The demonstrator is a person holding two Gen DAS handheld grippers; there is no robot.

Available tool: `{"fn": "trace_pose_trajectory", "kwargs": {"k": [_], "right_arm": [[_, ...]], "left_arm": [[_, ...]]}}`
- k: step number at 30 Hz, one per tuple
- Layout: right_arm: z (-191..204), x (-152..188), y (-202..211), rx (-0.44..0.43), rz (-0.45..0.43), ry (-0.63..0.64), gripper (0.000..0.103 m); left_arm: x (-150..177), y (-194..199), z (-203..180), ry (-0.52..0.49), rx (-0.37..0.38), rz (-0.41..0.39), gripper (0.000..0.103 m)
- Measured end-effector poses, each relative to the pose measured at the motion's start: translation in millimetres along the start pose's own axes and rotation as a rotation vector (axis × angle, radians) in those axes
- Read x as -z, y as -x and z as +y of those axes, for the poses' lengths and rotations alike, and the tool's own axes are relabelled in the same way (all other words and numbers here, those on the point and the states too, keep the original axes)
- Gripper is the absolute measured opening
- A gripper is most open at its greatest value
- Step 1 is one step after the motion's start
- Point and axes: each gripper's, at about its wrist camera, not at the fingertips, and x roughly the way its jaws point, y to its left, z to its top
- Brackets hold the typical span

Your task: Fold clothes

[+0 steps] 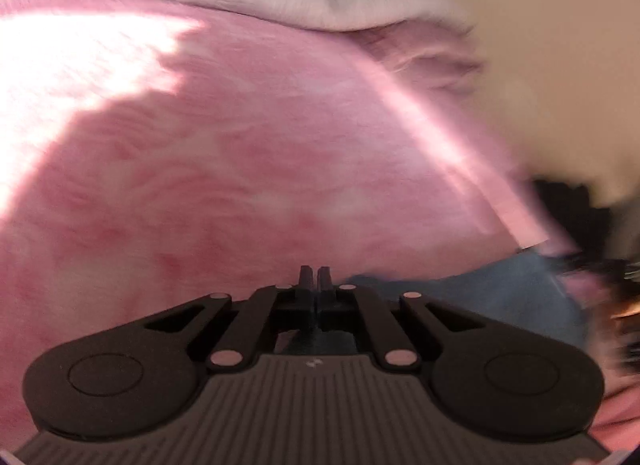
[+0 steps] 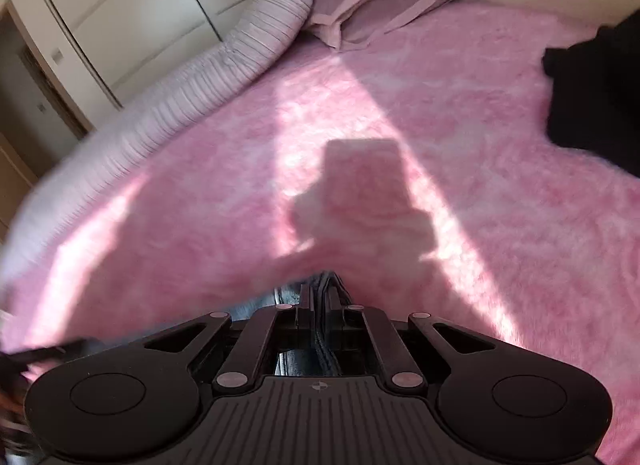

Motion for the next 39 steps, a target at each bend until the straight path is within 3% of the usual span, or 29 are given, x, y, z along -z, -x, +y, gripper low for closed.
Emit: {"fn": "trace_pose_trajectory", "kwargs": {"k": [2,4,5,7,9,12,14,17,19,20,23,26,28,29,31,33,39], "right_arm": [[22.4,7.8,-3.5,0.095,-0.023,0.110,0.003],[39.6,5.1,2.4,0.198,-0.052,0.168,0.012],[47.5,4.6,9.9,0.251,-0.085,0.194,0.020],[65.2,9.8,30.5,0.355,-0.193,0.256,0.025],[83.0,22.8,48.0,0.337,-0.257,0.316,0.029],[106.5,51.2,52.1,0.185,-0.176,0.375,0.030],[116.5,74.3,43.2,0.166,-0.113,0.432,0.030],[113.2,97.3,32.4,0.208,-0.081,0.441,0.031],[106.4,94.4,40.4,0.263,-0.061,0.344,0.031],[105.0,93.0,46.7,0.283,-0.054,0.319,0.031],[114.1,104.4,69.7,0.223,-0.081,0.312,0.031],[128.0,121.2,86.7,0.136,-0.092,0.321,0.031],[132.4,138.3,77.0,0.154,-0.018,0.317,0.032],[137.6,143.4,78.5,0.178,-0.026,0.325,0.032],[148.7,152.7,83.0,0.229,-0.054,0.344,0.032],[161.4,156.5,91.2,0.191,-0.052,0.319,0.032],[204.5,172.0,110.5,0.086,-0.024,0.274,0.034]], "left_arm": [[-1.4,8.5,-6.9,-0.038,-0.022,-0.030,0.000],[-2.5,34.7,-7.0,-0.033,-0.008,-0.092,0.001],[-1.2,50.7,-4.8,-0.021,-0.002,-0.128,0.002],[5.9,78.7,-5.4,-0.030,-0.004,-0.167,0.001],[17.7,100.6,-10.8,-0.078,0.021,-0.157,0.001],[41.7,97.1,-24.9,-0.183,0.029,-0.075,0.002],[54.3,82.5,-20.6,-0.192,-0.027,-0.053,0.003],[53.2,77.8,-5.3,-0.080,-0.121,-0.102,0.002],[49.1,88.3,-6.9,-0.082,-0.203,-0.145,0.001],[50.1,96.8,-8.3,-0.081,-0.209,-0.155,0.001],[62.0,118.5,-9.5,-0.049,-0.191,-0.148,0.003],[87.7,134.5,-10.0,-0.011,-0.301,-0.091,0.004],[107.1,158.5,-8.3,0.061,-0.344,-0.065,0.004],[116.1,171.2,-7.4,0.100,-0.360,-0.054,0.005],[131.6,199.2,-9.2,0.140,-0.398,-0.034,0.015],[144.7,226.1,-13.2,0.147,-0.463,-0.024,0.029],[176.0,287.6,-10.8,0.174,-0.624,-0.035,0.033]]}}
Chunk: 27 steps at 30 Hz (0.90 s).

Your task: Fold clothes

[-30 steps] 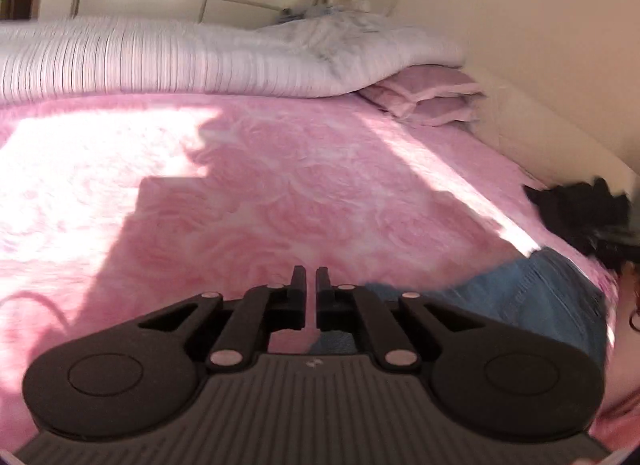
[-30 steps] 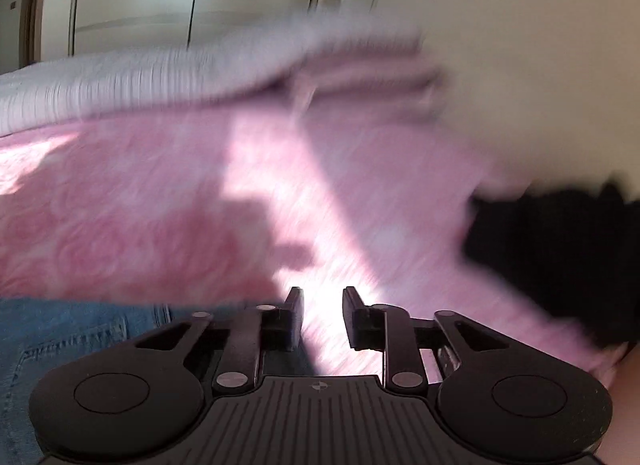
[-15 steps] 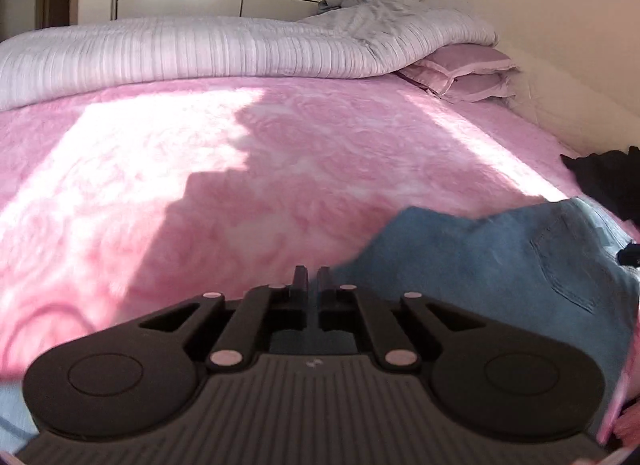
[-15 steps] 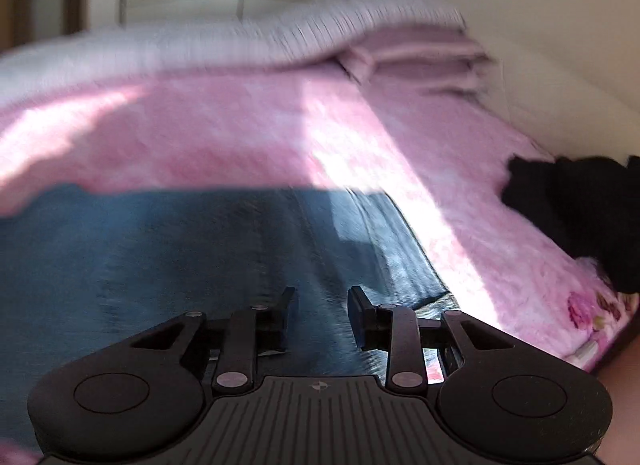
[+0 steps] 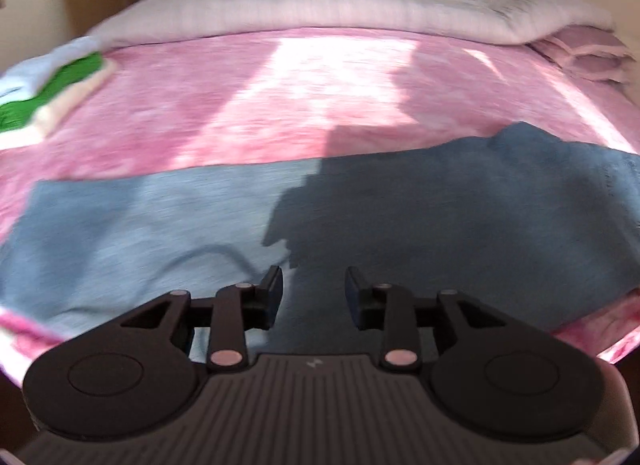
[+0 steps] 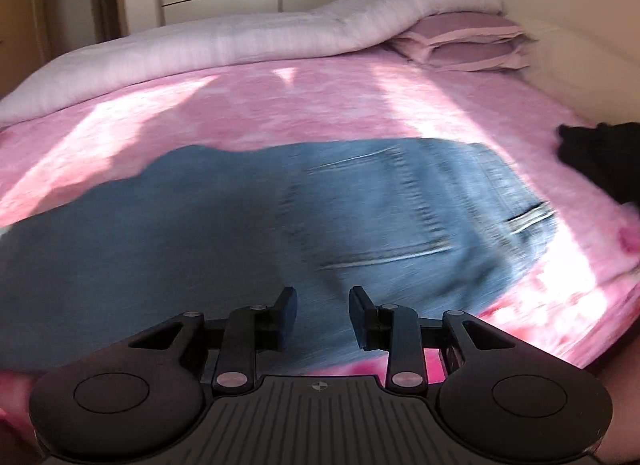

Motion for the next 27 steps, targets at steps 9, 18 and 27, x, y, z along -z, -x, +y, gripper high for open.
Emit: {"fn": "trace_pose_trajectory", "kwargs": {"k": [9,18,27], "right_arm": [[53.3,27.2,27.7,-0.070,0.032,0.037,0.038],[65.3,39.5,63.9,-0.086,-0.006,0.055,0.043],[64.2,44.5,89.0,-0.075,-0.040,0.044,0.046]], "left_arm": [[34.7,44.3,33.3,0.032,-0.146,0.003,0.036],[53.4,79.1,32.9,0.026,-0.123,-0.041,0.039],[59.9,94.9,34.7,0.025,-0.109,-0.066,0.040]]}}
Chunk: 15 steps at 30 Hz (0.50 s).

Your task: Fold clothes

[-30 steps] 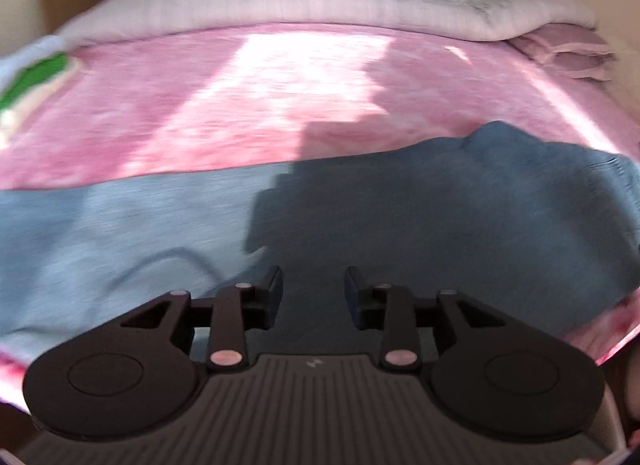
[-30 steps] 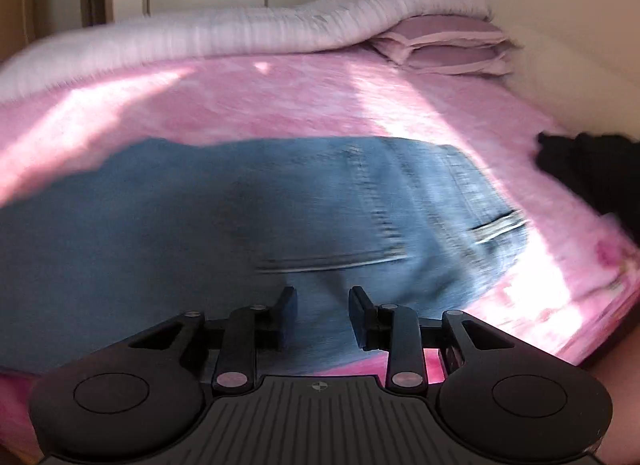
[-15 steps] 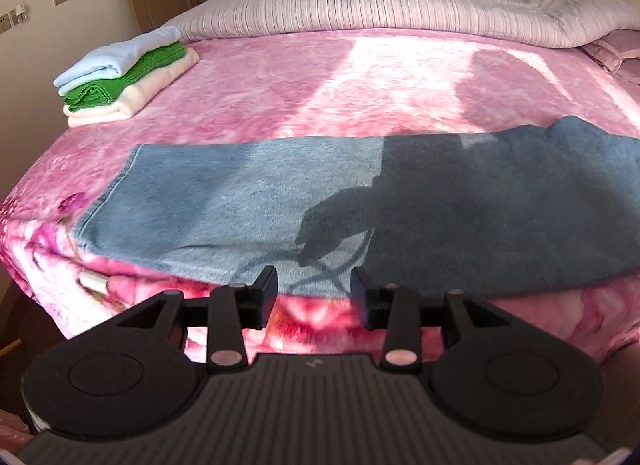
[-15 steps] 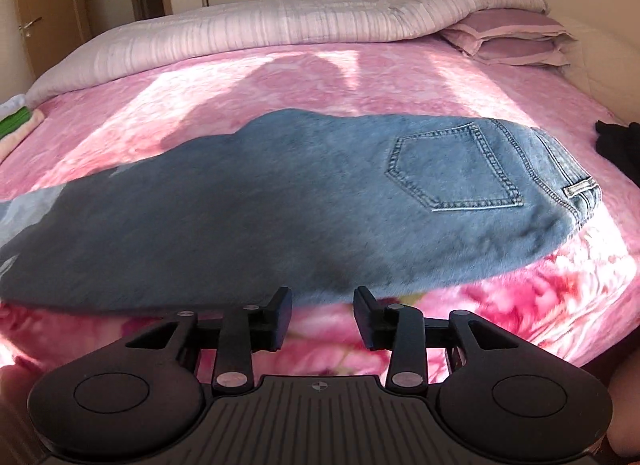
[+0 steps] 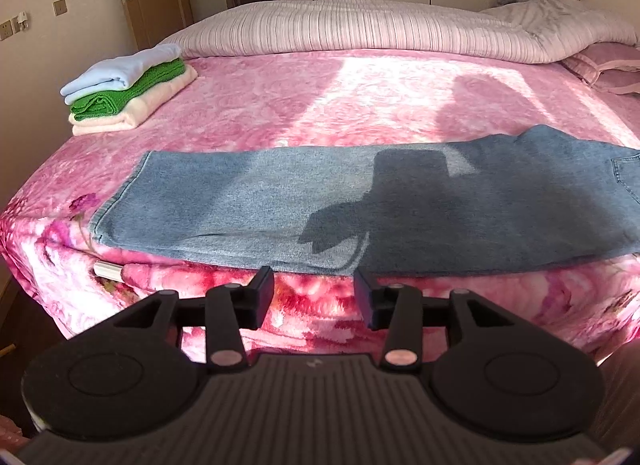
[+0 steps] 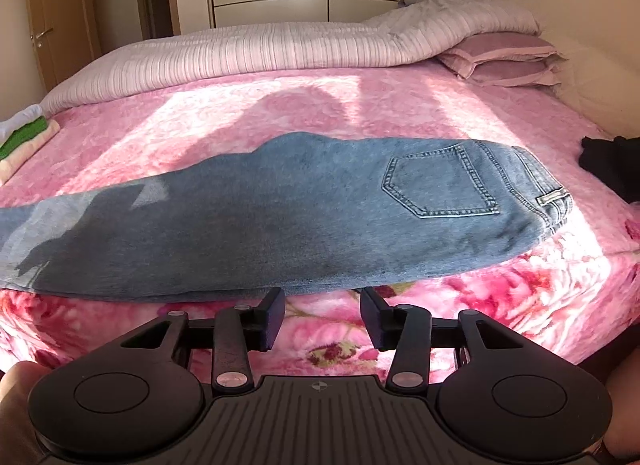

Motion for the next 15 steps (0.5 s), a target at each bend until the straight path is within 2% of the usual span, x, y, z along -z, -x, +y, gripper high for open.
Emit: {"fn": "trace_pose_trajectory", "kwargs": {"k": [4,7,9,12,14,15], "right_arm": [[-0.4,-0.9,0.6,0.006,-0.003,-0.004,0.047],[-1.9,-2.4,-3.1,0.007,-0.004,-0.009,0.047],[-3.9,-1.8,-8.5,0.000,0.003,-0.020,0.047],[-7.9,-0.8,-19.8,-0.022,0.020,-0.044,0.048],[-9.5,-0.8,-29.3,-0.021,0.044,-0.056,0.048],[-10.2,-0.7,-34.6,-0.018,0.057,-0.059,0.048]], "left_arm": [[1.7,-1.9,6.0,0.022,0.011,-0.005,0.040],[6.1,-8.3,26.7,0.119,0.059,-0.013,0.040],[11.5,-16.3,52.7,0.253,0.128,-0.013,0.040],[28.0,-31.6,108.1,0.552,0.269,-0.039,0.040],[41.0,-41.3,144.9,0.730,0.305,-0.075,0.039],[45.1,-45.1,160.0,0.786,0.290,-0.091,0.039]]}}
